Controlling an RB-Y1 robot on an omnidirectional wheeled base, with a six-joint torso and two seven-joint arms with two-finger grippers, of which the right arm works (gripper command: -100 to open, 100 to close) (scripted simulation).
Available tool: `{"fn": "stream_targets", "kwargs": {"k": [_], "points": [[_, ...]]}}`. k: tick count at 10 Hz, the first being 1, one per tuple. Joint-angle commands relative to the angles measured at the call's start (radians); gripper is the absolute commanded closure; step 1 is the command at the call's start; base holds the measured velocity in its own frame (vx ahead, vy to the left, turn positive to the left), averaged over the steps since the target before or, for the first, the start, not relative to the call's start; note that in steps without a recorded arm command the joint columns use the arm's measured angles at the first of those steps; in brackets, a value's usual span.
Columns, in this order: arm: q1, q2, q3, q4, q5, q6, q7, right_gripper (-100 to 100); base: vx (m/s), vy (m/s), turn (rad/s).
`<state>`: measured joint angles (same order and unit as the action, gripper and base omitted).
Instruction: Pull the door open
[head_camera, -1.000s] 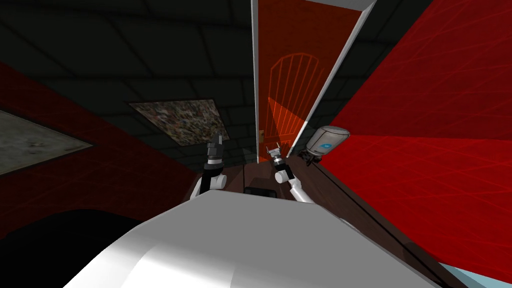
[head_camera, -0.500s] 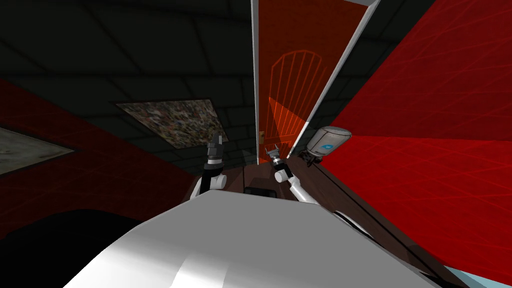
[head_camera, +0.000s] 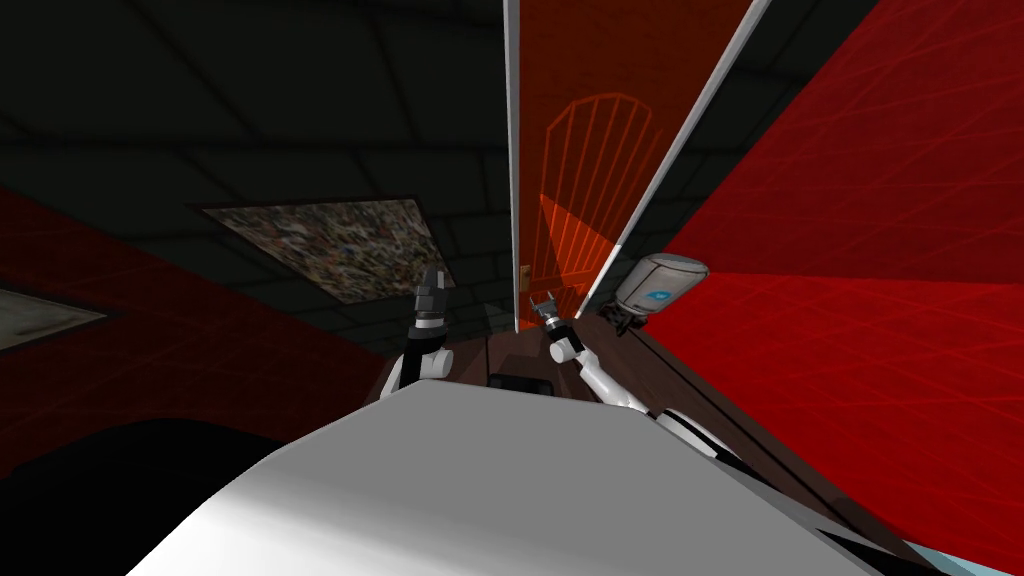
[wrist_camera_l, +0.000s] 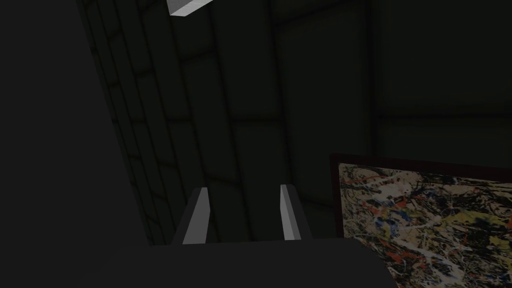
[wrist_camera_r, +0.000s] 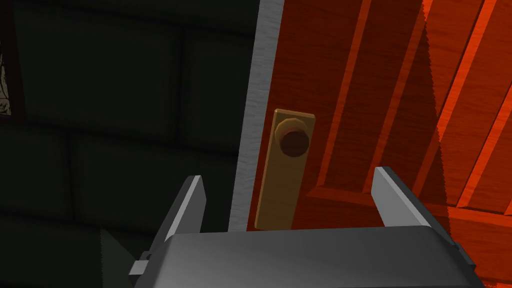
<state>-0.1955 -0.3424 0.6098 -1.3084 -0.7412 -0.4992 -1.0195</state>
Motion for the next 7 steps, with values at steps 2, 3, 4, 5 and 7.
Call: {"fn": "stream_targets", "kwargs": {"k": [2,3,4,5,7], "points": [[-0.028,-0.013,0.027,0.042,-0.029,0.002,-0.051,-100,0.094,0.043,-0.027],[-0.040,-0.019,0.037,0.060,-0.040,0.001,-0.071,-100,0.087,0.040,-0.028],[-0.050,-0.023,0.047,0.076,-0.050,0.000,-0.089,-100,0.078,0.036,-0.021],[-0.060,-0.028,0.056,0.092,-0.059,0.000,-0.106,-100,0.091,0.039,-0.019],[-0.091,-0.042,0.083,0.139,-0.087,-0.002,-0.158,-100,0.101,0.039,-0.032]]}}
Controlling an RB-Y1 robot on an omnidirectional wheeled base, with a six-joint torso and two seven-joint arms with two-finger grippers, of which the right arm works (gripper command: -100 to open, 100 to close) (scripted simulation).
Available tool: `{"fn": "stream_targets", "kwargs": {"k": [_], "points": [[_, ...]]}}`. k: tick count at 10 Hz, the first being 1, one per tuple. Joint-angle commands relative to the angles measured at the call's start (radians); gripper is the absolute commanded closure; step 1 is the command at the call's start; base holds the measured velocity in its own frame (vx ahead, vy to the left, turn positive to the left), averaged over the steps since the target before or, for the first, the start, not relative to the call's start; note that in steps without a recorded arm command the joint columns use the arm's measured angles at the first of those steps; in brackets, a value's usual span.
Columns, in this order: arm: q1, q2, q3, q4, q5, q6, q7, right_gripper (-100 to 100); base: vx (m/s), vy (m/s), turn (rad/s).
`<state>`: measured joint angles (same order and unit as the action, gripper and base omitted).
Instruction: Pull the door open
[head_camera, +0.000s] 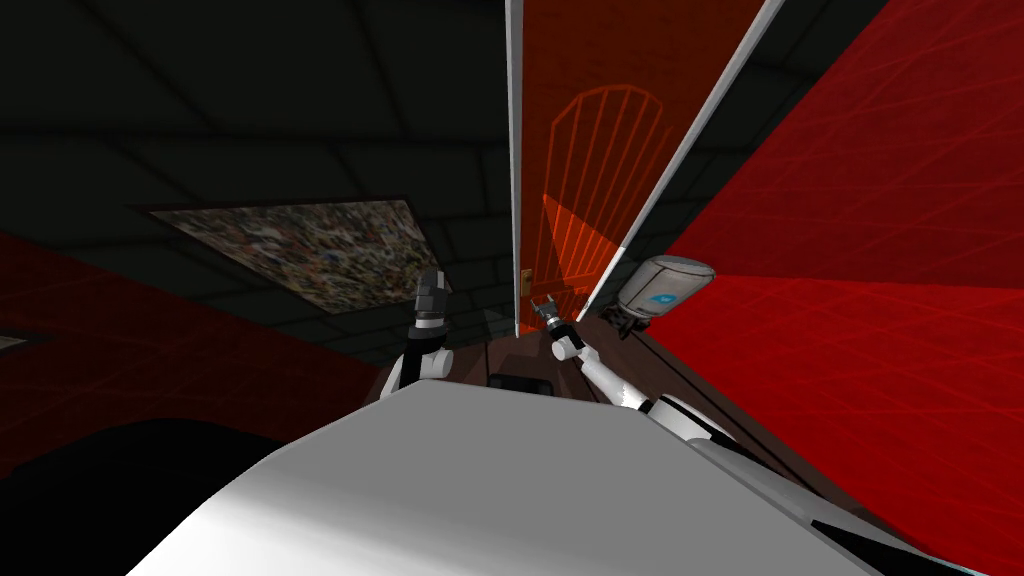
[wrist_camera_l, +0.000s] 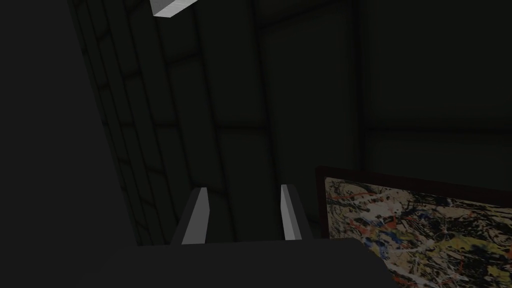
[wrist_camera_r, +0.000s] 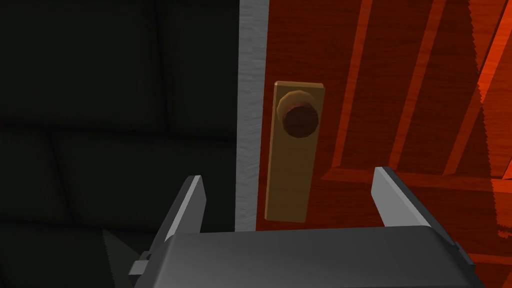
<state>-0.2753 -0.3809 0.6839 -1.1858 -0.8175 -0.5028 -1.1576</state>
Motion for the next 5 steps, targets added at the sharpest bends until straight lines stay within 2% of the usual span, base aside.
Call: {"fn": "stream_targets", "kwargs": {"k": [1,5], "points": [[-0.020,-0.008,0.017,0.030,-0.019,0.001,-0.036,-100,0.111,0.037,-0.028],[-0.067,-0.028,0.059,0.102,-0.062,-0.001,-0.114,-100,0.105,0.058,-0.027]]}}
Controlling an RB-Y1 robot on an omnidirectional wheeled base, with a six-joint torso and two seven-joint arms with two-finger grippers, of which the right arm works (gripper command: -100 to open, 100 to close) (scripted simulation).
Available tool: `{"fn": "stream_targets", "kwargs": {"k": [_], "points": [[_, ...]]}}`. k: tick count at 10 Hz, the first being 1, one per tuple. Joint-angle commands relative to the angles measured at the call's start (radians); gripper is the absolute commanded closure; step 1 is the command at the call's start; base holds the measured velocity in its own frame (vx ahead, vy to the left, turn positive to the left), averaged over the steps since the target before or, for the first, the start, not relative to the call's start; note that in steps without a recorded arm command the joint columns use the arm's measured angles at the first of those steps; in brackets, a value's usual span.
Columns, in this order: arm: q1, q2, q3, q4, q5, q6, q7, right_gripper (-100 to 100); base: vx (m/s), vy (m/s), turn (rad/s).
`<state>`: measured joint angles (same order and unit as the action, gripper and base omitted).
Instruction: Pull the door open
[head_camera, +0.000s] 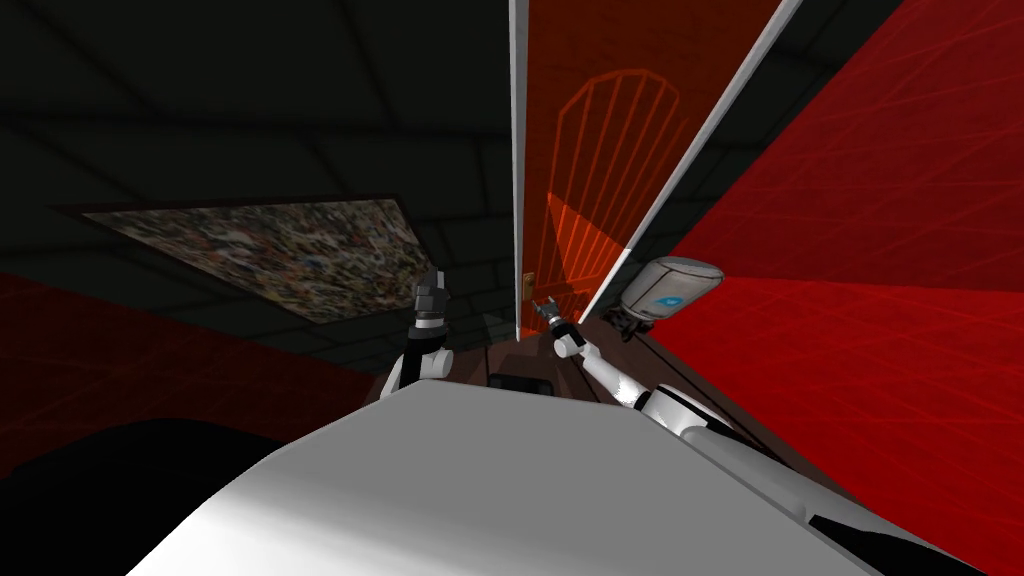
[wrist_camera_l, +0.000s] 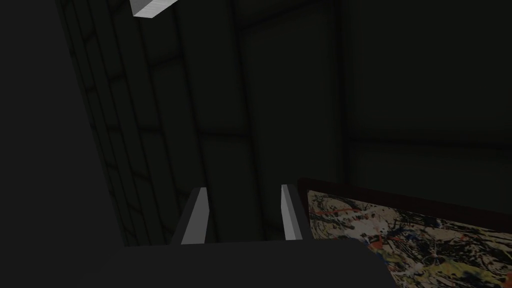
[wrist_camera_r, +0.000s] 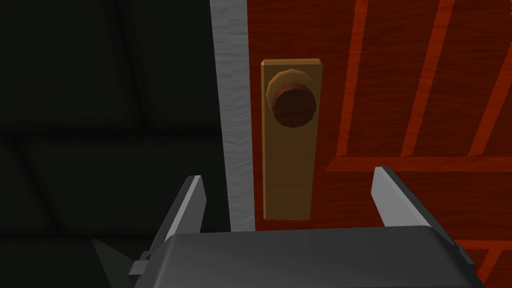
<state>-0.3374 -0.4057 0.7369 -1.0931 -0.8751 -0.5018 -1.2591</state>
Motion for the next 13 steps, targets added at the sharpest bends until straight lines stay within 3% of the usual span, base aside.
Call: {"fn": "stream_targets", "kwargs": {"k": [1,4,5,13], "points": [[-0.016,-0.009,0.016,0.026,-0.015,-0.003,-0.032,-100,0.077,0.036,-0.019],[-0.045,-0.022,0.043,0.072,-0.042,-0.005,-0.082,-100,0.083,0.038,-0.021],[-0.041,-0.016,0.037,0.065,-0.036,-0.004,-0.069,-100,0.035,0.018,-0.005],[-0.124,0.067,-0.052,0.263,-0.034,-0.030,-0.069,-100,0.070,0.026,0.157]]}}
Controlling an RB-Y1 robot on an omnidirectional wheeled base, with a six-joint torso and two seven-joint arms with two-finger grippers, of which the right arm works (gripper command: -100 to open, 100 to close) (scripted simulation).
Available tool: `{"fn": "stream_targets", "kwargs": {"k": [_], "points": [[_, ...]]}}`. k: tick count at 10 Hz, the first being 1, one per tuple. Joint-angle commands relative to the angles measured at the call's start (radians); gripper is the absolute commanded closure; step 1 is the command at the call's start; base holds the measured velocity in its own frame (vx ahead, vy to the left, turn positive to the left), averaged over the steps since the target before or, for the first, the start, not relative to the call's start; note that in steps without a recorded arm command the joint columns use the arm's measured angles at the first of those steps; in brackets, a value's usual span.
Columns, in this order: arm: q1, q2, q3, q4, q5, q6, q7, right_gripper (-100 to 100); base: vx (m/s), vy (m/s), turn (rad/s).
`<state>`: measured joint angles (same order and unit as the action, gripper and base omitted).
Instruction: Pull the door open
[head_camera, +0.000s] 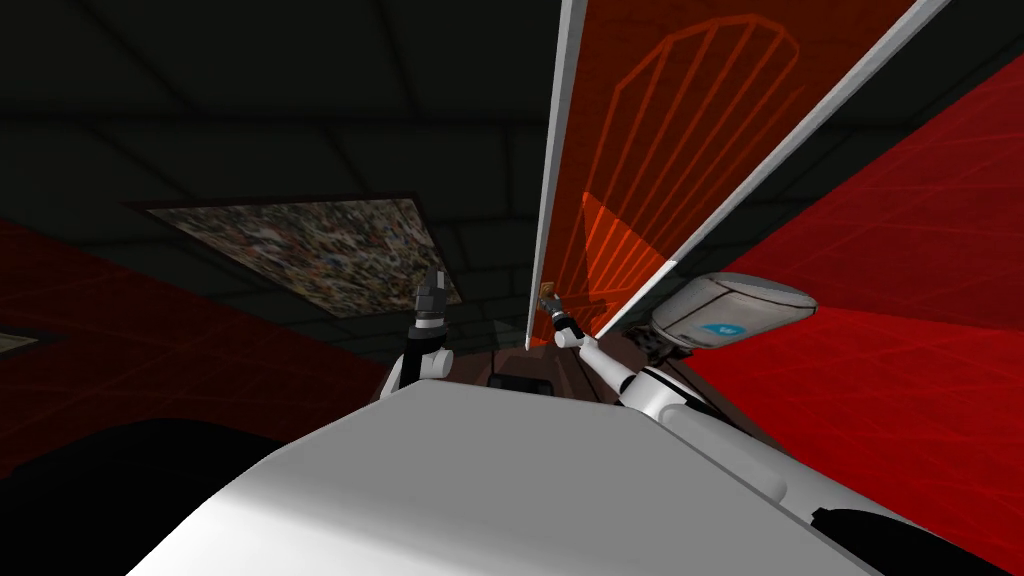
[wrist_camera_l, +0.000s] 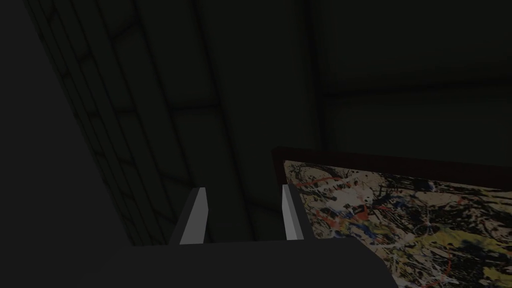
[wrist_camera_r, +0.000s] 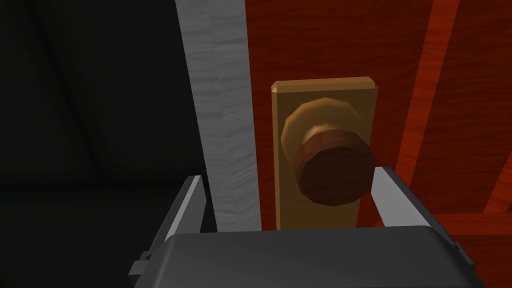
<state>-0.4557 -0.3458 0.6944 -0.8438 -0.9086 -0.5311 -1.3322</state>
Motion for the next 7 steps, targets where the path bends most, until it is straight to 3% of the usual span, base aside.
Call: {"fn": "stream_targets", "kwargs": {"k": [1,5,6,7], "points": [[-0.015,0.017,-0.020,0.037,0.000,-0.003,0.004,-100,0.097,-0.063,0.143],[-0.044,0.046,-0.052,0.107,0.001,-0.012,0.005,-100,0.034,-0.046,0.089],[-0.023,0.052,-0.034,0.101,0.001,0.000,0.002,-100,-0.019,-0.022,0.015],[-0.023,0.052,-0.034,0.101,0.001,0.000,0.002,100,-0.020,0.005,-0.046]]}}
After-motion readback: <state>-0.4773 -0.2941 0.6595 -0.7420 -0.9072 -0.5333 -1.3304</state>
